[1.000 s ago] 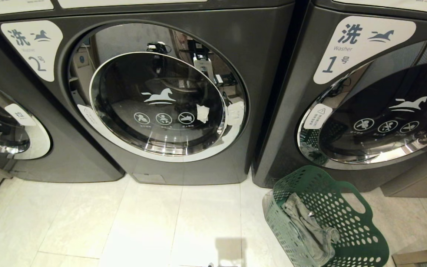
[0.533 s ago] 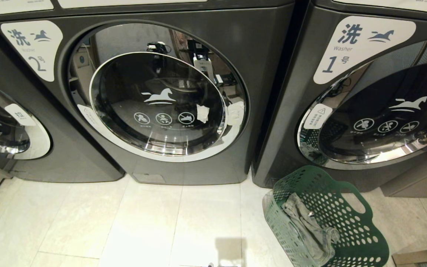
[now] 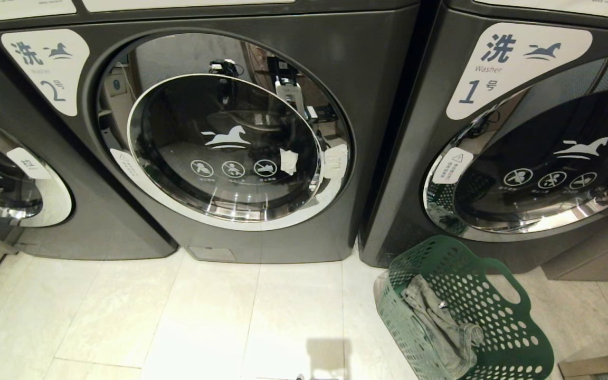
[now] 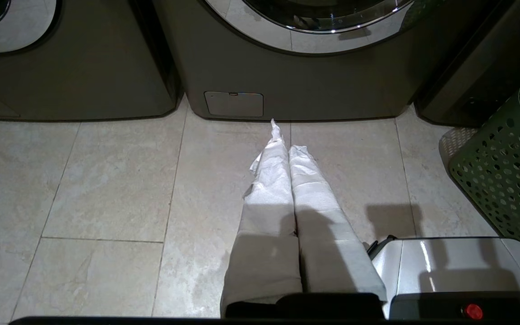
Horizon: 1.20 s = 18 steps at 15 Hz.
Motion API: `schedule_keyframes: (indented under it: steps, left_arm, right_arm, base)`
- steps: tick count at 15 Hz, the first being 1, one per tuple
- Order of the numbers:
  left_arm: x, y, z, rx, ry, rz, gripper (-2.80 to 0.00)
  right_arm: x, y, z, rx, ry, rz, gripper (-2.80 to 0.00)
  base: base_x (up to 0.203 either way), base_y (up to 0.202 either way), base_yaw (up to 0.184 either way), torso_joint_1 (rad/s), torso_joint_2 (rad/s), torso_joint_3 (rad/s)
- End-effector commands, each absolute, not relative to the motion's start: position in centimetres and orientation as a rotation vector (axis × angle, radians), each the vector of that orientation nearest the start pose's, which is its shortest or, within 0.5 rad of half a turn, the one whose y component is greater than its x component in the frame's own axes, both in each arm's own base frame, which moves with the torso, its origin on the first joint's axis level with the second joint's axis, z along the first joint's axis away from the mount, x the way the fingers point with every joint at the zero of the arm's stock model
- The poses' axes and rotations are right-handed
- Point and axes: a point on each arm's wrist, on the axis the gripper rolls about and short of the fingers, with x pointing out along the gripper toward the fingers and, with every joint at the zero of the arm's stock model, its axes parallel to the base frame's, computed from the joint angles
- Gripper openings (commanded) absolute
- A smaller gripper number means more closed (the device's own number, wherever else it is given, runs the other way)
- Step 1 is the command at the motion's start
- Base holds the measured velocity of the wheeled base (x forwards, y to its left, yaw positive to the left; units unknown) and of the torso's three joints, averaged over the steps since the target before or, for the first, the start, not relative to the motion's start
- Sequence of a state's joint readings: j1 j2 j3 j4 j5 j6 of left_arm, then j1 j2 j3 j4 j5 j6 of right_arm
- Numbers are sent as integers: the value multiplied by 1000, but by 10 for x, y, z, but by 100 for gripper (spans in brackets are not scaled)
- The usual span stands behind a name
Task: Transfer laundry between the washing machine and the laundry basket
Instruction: Open the lid of the washing machine
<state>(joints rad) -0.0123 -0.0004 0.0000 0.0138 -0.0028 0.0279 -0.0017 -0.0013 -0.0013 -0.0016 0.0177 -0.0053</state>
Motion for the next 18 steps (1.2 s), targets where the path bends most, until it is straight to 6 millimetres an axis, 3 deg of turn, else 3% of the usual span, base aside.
schedule_keyframes:
  steps: [1, 18]
  left_arm:
    - [-23, 0, 74, 28, 12, -16, -280]
    - [-23, 0, 73, 29, 14, -13, -280]
  right_arm:
    - [-23, 0, 76, -6, -4, 17, -280]
    - [-23, 0, 76, -12, -2, 18, -280]
  base:
    - [0, 0, 0, 0, 0, 0]
    - [0, 0, 0, 0, 0, 0]
